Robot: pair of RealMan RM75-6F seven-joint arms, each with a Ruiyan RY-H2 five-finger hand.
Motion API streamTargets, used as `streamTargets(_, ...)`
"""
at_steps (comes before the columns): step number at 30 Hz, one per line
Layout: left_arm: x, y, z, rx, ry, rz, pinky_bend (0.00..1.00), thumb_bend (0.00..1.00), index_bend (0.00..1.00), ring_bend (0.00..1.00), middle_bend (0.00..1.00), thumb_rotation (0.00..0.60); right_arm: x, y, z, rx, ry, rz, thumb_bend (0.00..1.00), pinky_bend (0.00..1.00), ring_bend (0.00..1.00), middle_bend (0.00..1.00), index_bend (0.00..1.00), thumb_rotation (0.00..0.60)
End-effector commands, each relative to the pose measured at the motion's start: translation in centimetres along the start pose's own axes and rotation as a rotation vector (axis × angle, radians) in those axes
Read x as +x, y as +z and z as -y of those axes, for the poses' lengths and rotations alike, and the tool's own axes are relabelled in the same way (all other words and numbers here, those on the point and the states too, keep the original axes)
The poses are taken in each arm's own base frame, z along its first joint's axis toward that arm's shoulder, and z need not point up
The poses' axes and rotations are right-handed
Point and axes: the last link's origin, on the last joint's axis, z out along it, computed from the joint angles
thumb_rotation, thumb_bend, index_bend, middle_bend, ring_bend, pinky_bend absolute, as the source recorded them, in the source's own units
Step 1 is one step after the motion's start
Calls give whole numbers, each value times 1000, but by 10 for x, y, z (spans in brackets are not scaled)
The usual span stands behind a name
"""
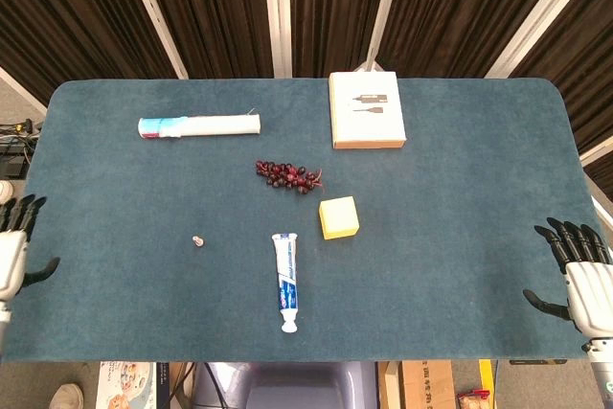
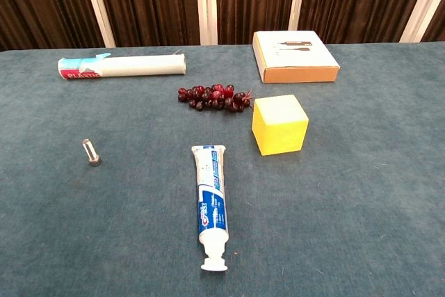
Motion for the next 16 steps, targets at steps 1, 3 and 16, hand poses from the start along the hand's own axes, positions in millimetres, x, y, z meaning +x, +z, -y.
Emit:
streamTargets(1, 7, -12, 2, 0, -9, -31, 0, 352, 100, 0, 37, 600, 0, 0, -1, 6, -4, -16, 154, 0, 77, 110, 165, 600)
streamTargets(3, 10, -17, 3, 3, -22, -51, 0, 352, 100, 0, 37, 600, 1, 0, -2, 7, -12, -31, 154, 0, 77, 110, 165, 600)
streamTargets(16, 27, -32, 12, -13, -67, -127, 0, 352, 100, 0, 37, 600, 0, 4, -8, -15, -24, -60, 155, 0, 77, 110, 165, 600)
